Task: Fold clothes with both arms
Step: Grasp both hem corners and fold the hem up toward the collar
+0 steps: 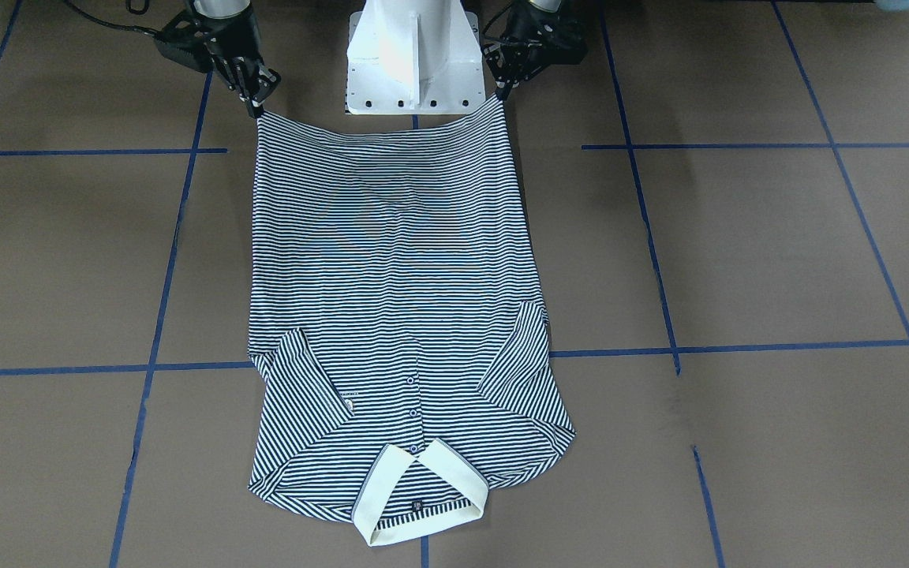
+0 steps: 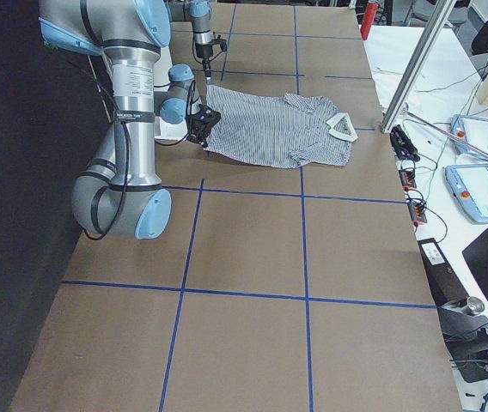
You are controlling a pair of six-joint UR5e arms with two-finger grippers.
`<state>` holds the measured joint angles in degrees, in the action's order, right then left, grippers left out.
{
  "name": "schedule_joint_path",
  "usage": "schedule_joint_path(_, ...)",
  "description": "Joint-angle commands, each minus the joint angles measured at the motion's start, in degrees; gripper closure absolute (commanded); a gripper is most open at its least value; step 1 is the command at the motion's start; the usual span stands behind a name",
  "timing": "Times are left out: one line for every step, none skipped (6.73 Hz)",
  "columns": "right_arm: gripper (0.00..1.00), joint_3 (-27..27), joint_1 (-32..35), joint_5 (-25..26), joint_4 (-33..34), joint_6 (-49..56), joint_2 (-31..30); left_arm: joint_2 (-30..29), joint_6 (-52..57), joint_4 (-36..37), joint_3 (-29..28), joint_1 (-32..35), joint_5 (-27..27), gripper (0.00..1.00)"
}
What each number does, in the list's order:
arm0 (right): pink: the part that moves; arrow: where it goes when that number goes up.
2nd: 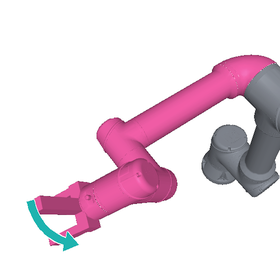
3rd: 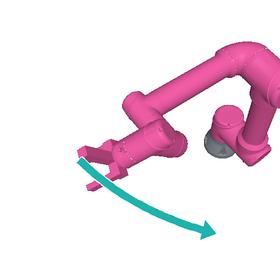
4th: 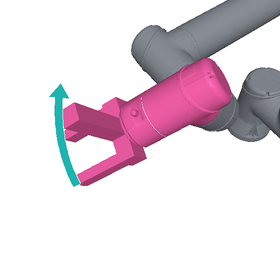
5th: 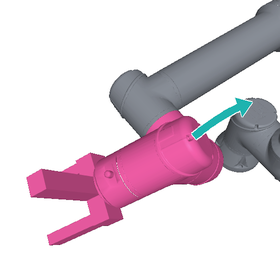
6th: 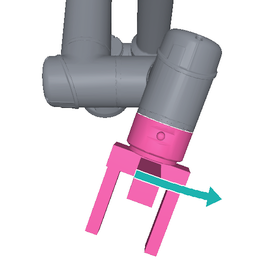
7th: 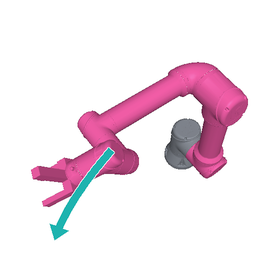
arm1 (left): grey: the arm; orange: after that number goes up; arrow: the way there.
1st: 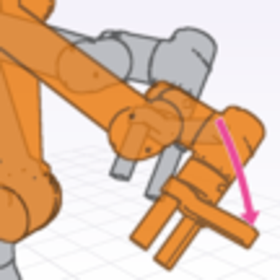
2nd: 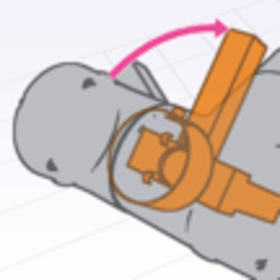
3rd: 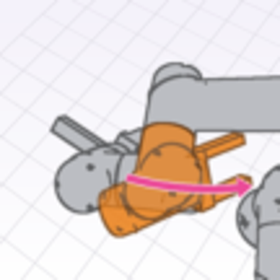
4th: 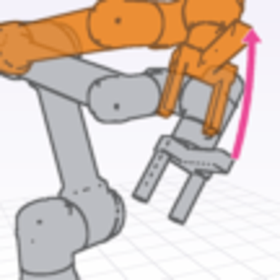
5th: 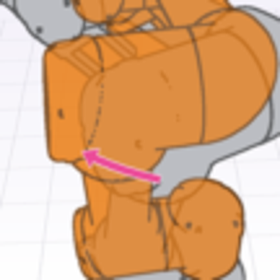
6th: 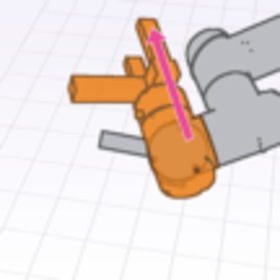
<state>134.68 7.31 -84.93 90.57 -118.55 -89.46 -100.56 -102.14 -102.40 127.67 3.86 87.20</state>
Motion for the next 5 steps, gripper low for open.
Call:
schedule_joint_path(1.00,-0.81,7.86,0.20,0.05,5.65,4.07,-2.69,5.93,0.27,-0.22,6.28,0.25,1.00)
schedule_joint_path(1.00,-6.04,13.55,-0.32,0.05,10.66,10.55,-8.11,10.78,2.09,-3.88,14.34,1.03,1.00)
schedule_joint_path(1.00,-15.23,18.05,-0.68,-0.04,15.06,17.23,-12.69,13.17,2.90,-11.92,18.69,2.87,1.00)
schedule_joint_path(1.00,-24.72,23.31,-2.16,-0.30,20.67,24.00,-15.60,16.94,2.47,-18.27,22.91,2.63,1.00)
schedule_joint_path(1.00,-32.12,28.33,-4.87,-0.82,25.34,27.81,-16.94,19.41,-2.15,-23.38,27.91,2.62,1.00)
